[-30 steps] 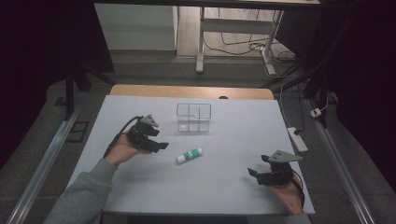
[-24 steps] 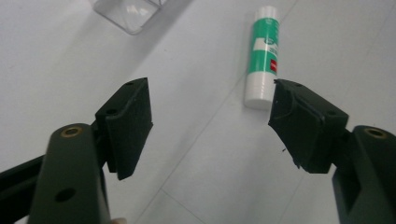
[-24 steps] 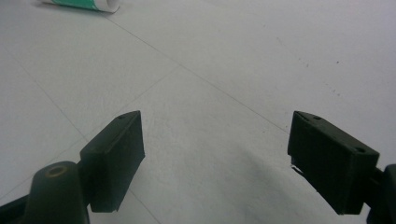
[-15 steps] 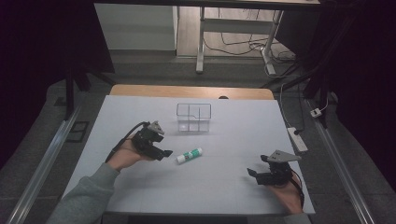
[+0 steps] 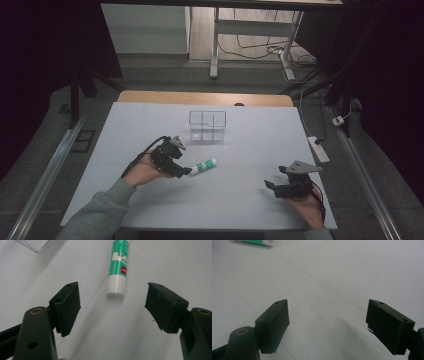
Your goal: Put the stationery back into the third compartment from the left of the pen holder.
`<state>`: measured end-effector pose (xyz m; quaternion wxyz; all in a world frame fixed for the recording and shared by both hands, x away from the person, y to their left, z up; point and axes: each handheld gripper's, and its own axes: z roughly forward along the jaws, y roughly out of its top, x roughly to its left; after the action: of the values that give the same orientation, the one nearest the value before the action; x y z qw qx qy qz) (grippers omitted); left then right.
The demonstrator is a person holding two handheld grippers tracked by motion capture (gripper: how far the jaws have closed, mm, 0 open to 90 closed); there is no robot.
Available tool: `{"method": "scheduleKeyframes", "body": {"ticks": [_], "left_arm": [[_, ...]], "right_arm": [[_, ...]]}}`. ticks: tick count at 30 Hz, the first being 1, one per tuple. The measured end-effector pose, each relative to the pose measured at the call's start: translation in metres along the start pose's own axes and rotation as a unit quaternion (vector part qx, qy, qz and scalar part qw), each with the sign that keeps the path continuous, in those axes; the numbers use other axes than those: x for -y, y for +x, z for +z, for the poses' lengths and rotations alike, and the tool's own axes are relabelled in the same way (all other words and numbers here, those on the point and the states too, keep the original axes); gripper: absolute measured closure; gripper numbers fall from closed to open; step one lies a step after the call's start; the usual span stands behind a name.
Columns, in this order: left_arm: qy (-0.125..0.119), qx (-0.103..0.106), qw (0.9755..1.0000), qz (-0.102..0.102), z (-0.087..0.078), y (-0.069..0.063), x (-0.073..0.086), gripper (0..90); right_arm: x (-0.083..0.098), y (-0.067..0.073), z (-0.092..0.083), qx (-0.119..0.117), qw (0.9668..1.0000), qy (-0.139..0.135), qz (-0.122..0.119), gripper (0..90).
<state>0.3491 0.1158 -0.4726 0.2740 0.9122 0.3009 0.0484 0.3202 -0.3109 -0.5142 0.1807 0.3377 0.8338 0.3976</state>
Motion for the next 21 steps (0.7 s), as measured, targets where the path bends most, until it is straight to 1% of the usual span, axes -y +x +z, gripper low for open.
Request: {"method": "scheduleKeyframes", "body": {"ticks": [4, 7, 9, 13, 16, 20, 21], "left_arm": [[0.008, -0.003, 0.9999, 0.007, 0.007, -0.004, -0.007, 28.1], [0.021, -0.007, 0.9997, 0.014, 0.013, -0.007, -0.011, 28.1], [0.025, -0.009, 0.9995, 0.016, 0.018, -0.008, -0.014, 28.1], [0.037, -0.016, 0.9990, 0.018, 0.028, -0.007, -0.020, 28.1], [0.048, -0.017, 0.9985, 0.018, 0.036, -0.005, -0.023, 28.1], [0.057, -0.016, 0.9981, 0.017, 0.045, -0.004, -0.025, 28.0], [0.062, -0.015, 0.9977, 0.020, 0.047, -0.004, -0.026, 28.0]], "right_arm": [[0.000, 0.001, 0.000, 0.000, 1.0000, 0.002, -0.002, 18.4], [0.000, 0.001, 0.000, 0.002, 1.0000, 0.004, -0.004, 18.4], [0.000, 0.001, 0.000, 0.001, 1.0000, 0.004, -0.004, 18.4], [0.000, 0.001, 0.001, 0.000, 1.0000, 0.004, -0.004, 18.4], [0.000, 0.001, 0.001, 0.000, 1.0000, 0.005, -0.005, 18.4], [0.000, 0.001, 0.002, -0.001, 1.0000, 0.007, -0.005, 18.4], [0.000, 0.001, 0.002, 0.000, 0.9999, 0.009, -0.006, 18.4]]}}
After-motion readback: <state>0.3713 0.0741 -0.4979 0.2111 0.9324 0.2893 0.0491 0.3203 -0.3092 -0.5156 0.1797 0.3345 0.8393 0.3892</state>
